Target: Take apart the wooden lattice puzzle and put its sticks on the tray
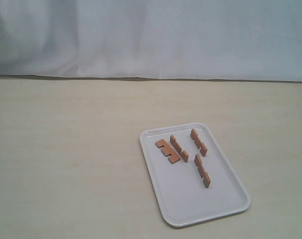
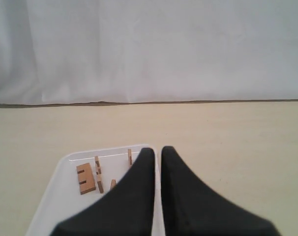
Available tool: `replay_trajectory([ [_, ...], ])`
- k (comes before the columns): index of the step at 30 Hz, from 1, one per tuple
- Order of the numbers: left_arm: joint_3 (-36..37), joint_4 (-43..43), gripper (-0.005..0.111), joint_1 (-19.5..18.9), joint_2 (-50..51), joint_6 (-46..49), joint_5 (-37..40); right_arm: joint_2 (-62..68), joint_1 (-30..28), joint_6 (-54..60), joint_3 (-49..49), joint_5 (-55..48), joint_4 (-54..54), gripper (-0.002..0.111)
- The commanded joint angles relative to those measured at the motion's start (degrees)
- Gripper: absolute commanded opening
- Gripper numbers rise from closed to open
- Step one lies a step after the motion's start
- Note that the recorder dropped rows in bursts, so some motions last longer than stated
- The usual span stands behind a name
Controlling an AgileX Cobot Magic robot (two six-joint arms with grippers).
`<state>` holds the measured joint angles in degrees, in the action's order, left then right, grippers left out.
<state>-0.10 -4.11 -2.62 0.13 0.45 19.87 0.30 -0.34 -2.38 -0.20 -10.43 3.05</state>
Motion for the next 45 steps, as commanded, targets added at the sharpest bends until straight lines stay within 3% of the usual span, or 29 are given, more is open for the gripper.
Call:
replay_trajectory([
  [1, 0.1, 0.3, 0.0, -0.1, -0.1, 0.0, -0.9, -0.3, 0.3, 0.0, 0.2, -2.1, 1.9, 0.004],
  [45, 0.1, 0.2, 0.0, -0.1, -0.1, 0.0, -0.9, -0.3, 0.3, 1.6, 0.2, -1.9, 0.6, 0.004],
])
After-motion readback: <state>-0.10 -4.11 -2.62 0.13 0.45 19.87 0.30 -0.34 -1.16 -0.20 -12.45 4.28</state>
